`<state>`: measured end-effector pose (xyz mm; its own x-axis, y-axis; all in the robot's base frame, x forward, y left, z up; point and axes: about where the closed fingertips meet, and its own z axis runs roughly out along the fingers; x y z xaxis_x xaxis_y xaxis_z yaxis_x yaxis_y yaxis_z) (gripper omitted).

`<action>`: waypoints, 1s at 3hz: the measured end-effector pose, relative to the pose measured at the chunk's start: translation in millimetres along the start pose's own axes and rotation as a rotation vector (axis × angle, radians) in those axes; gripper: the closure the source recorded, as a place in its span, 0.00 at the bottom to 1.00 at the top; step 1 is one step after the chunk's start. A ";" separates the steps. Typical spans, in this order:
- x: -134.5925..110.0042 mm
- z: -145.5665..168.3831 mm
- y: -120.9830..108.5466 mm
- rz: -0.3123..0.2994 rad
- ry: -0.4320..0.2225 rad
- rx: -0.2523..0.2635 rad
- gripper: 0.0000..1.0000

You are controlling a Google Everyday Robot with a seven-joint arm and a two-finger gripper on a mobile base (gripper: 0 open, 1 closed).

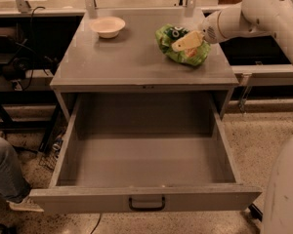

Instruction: Pick green rice chip bag from top drawer and place on counter

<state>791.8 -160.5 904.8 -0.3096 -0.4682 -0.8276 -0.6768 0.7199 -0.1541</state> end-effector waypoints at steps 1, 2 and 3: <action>0.8 -1.6 -1.1 0.001 0.001 0.001 0.00; 10.3 -69.4 -25.3 0.027 -0.039 0.082 0.00; 18.1 -140.5 -50.3 0.067 -0.116 0.161 0.00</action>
Offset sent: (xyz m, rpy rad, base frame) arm -0.0668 -0.1257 0.0633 0.0222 -0.0944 -0.1667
